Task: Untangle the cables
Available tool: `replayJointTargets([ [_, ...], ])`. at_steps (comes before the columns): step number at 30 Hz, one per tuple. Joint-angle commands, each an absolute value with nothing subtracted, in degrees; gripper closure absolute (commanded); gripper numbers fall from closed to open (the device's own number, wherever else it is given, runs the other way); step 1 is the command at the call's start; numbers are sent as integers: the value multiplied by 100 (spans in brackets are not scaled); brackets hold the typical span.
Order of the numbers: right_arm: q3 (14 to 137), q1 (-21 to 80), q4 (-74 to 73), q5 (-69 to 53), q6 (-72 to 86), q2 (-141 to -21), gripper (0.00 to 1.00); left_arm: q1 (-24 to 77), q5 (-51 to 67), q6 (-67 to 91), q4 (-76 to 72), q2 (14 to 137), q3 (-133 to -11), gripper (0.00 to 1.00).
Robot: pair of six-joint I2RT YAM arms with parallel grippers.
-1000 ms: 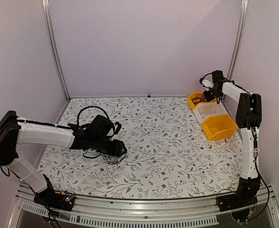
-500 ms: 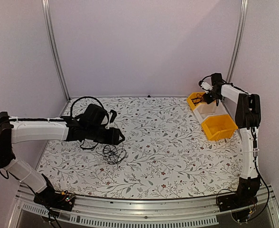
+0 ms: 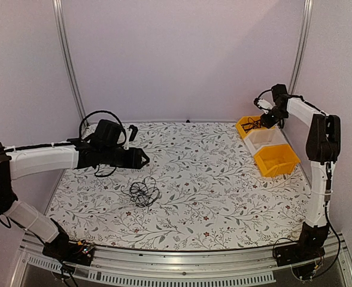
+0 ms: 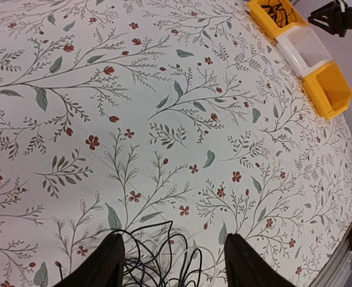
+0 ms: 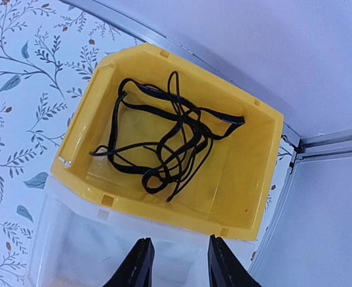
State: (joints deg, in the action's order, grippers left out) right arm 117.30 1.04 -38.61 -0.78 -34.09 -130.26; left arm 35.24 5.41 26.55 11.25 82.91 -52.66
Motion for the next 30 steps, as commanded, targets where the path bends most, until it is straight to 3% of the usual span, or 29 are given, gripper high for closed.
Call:
replayJointTargets([
  [1, 11412, 42, -4509, -405, -3392, -12399, 62, 3400, 674, 2421, 1126, 8306, -5423, 40],
  [6, 11029, 44, -4752, -682, -3279, -11913, 57, 3351, 780, 2402, 1238, 8332, -5361, 40],
  [10, 10633, 74, -4773, -1837, -3319, -11389, 57, 3342, 756, 2633, 1447, 8358, -5236, 40],
  [14, 9410, 464, -4141, -2886, -3387, -10380, 59, 3331, 726, 2960, 1604, 8365, -5073, 42],
  [21, 8163, 1786, -3450, -3667, -3481, -9505, 66, 3331, 933, 3011, 2141, 8683, -5286, 44],
  [30, 7896, 3637, -2743, -3697, -4107, -9682, 78, 3331, 1225, 3301, 2679, 8060, -4902, 49],
])
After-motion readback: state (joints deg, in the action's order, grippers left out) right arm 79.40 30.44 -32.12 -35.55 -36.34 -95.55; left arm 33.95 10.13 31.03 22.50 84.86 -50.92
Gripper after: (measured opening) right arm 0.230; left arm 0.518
